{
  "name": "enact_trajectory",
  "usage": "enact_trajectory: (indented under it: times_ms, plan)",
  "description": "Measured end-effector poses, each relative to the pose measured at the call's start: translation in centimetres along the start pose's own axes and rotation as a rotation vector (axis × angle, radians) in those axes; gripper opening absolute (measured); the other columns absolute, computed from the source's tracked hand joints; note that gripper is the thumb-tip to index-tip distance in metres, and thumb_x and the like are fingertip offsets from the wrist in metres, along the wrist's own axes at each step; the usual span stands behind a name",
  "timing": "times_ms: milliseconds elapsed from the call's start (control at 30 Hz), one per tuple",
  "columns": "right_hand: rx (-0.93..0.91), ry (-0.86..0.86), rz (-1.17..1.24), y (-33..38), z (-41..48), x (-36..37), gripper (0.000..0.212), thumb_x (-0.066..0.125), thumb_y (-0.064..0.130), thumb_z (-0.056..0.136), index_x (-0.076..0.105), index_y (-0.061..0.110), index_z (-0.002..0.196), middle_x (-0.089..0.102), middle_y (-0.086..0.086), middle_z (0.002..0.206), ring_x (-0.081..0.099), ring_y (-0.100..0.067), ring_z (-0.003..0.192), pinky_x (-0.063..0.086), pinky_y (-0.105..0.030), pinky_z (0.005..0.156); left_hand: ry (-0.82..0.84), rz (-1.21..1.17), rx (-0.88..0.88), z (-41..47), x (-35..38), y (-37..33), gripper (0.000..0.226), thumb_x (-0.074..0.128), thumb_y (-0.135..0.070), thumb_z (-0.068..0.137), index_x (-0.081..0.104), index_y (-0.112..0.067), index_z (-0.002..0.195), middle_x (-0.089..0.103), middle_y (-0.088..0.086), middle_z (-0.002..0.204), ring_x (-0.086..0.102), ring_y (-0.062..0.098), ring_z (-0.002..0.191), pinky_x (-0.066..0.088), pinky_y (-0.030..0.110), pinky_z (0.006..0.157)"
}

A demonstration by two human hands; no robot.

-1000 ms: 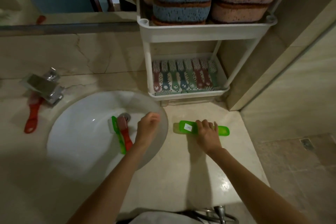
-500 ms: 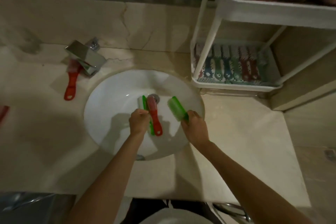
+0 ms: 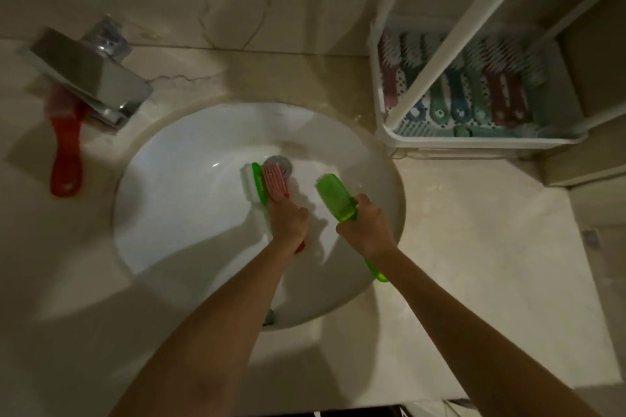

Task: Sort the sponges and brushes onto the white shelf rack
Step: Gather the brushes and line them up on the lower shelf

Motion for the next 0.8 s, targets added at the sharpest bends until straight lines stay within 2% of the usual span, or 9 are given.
enact_trajectory:
  times_ms: [67, 133, 200, 267, 400, 533, 600, 667, 800]
  plan:
    - [-0.012, -0.011, -0.001, -0.3, 0.3, 0.1, 0.038, 0.059, 0.007, 0.079, 0.048, 0.002, 0.115, 0.064, -0.02, 0.103, 0.061, -0.037, 0.096, 0.043, -0.034, 0.07, -0.039, 0.06, -0.042, 0.4, 0.4, -0.1, 0.071, 0.06, -0.01, 0.086, 0.019, 0.002, 0.142, 0.037, 0.017, 0.135, 0.049, 0.031, 0.113, 0.044, 0.028, 0.083]
    - [-0.034, -0.025, -0.002, -0.6, 0.5, -0.1, 0.037, 0.058, 0.006, 0.079, 0.048, 0.003, 0.115, 0.065, -0.02, 0.101, 0.061, -0.036, 0.094, 0.037, -0.028, 0.065, -0.056, 0.114, -0.099, 0.9, 0.5, -0.1, 0.075, 0.057, -0.011, 0.087, 0.011, 0.002, 0.144, 0.02, 0.022, 0.148, 0.036, 0.036, 0.129, 0.039, 0.038, 0.101]
    - [-0.054, -0.037, -0.012, -0.8, 0.7, -0.5, 0.037, 0.057, 0.006, 0.08, 0.048, 0.004, 0.117, 0.065, -0.02, 0.101, 0.061, -0.036, 0.094, 0.035, -0.026, 0.065, -0.08, 0.127, -0.13, 1.3, 0.5, -0.1, 0.075, 0.052, -0.007, 0.088, 0.004, 0.004, 0.145, 0.009, 0.026, 0.152, 0.027, 0.039, 0.135, 0.034, 0.042, 0.109]
    - [-0.071, -0.047, -0.008, -1.0, 0.9, -0.7, 0.037, 0.056, 0.007, 0.081, 0.049, 0.005, 0.117, 0.066, -0.02, 0.1, 0.062, -0.037, 0.094, 0.037, -0.026, 0.067, -0.095, 0.125, -0.135, 1.6, 0.5, 0.1, 0.072, 0.048, -0.005, 0.091, 0.002, 0.004, 0.145, 0.011, 0.026, 0.152, 0.034, 0.039, 0.132, 0.037, 0.042, 0.105]
    - [-0.122, -0.072, -0.046, -1.4, 1.0, -1.1, 0.038, 0.056, 0.007, 0.081, 0.047, 0.006, 0.118, 0.066, -0.02, 0.1, 0.062, -0.037, 0.094, 0.039, -0.028, 0.068, -0.142, -0.027, -0.128, 1.8, 0.0, 0.3, 0.069, 0.049, 0.004, 0.086, 0.011, 0.0, 0.143, 0.042, 0.023, 0.134, 0.052, 0.037, 0.113, 0.05, 0.041, 0.09]
    - [-0.18, -0.118, -0.049, -1.2, 0.7, -2.0, 0.048, 0.057, 0.005, 0.079, 0.04, 0.008, 0.123, 0.065, -0.02, 0.1, 0.062, -0.038, 0.092, 0.039, -0.029, 0.068, -0.096, 0.057, -0.15, 0.5, -1.3, -0.2, 0.081, 0.055, -0.003, 0.086, 0.002, 0.006, 0.145, 0.046, 0.022, 0.135, 0.053, 0.037, 0.118, 0.046, 0.036, 0.087]
    - [-0.253, -0.124, -0.076, -0.8, 0.4, -2.8, 0.049, 0.058, 0.004, 0.078, 0.04, 0.007, 0.123, 0.065, -0.02, 0.102, 0.062, -0.038, 0.093, 0.042, -0.032, 0.069, -0.121, 0.085, -0.12, -0.6, -2.6, -1.2, 0.07, 0.057, -0.005, 0.085, 0.02, 0.004, 0.143, 0.053, 0.021, 0.131, 0.055, 0.037, 0.116, 0.045, 0.038, 0.089]
    - [-0.322, -0.13, -0.116, -0.4, -0.1, -4.0, 0.05, 0.059, 0.005, 0.078, 0.04, 0.007, 0.124, 0.064, -0.02, 0.105, 0.061, -0.038, 0.094, 0.042, -0.032, 0.069, -0.17, 0.055, -0.018, -2.0, -4.1, -2.3, 0.045, 0.057, -0.003, 0.081, 0.049, 0.002, 0.125, 0.062, 0.022, 0.117, 0.06, 0.037, 0.106, 0.046, 0.036, 0.08]
    - [-0.545, -0.265, -0.145, -0.3, -1.7, -7.1, 0.054, 0.064, 0.005, 0.074, 0.045, 0.002, 0.125, 0.065, -0.024, 0.102, 0.063, -0.042, 0.086, 0.049, -0.038, 0.07, -0.293, -0.004, 0.191, -5.0, -6.7, -4.2, 0.031, 0.057, -0.004, 0.077, 0.061, 0.001, 0.107, 0.065, 0.022, 0.101, 0.062, 0.037, 0.094, 0.043, 0.033, 0.072]
Point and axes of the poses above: each hand's wrist, its own z-axis towards the middle knuckle, its own x-axis out of the palm, y = z × x, the point moved 2 cm from there along z, towards the middle knuckle
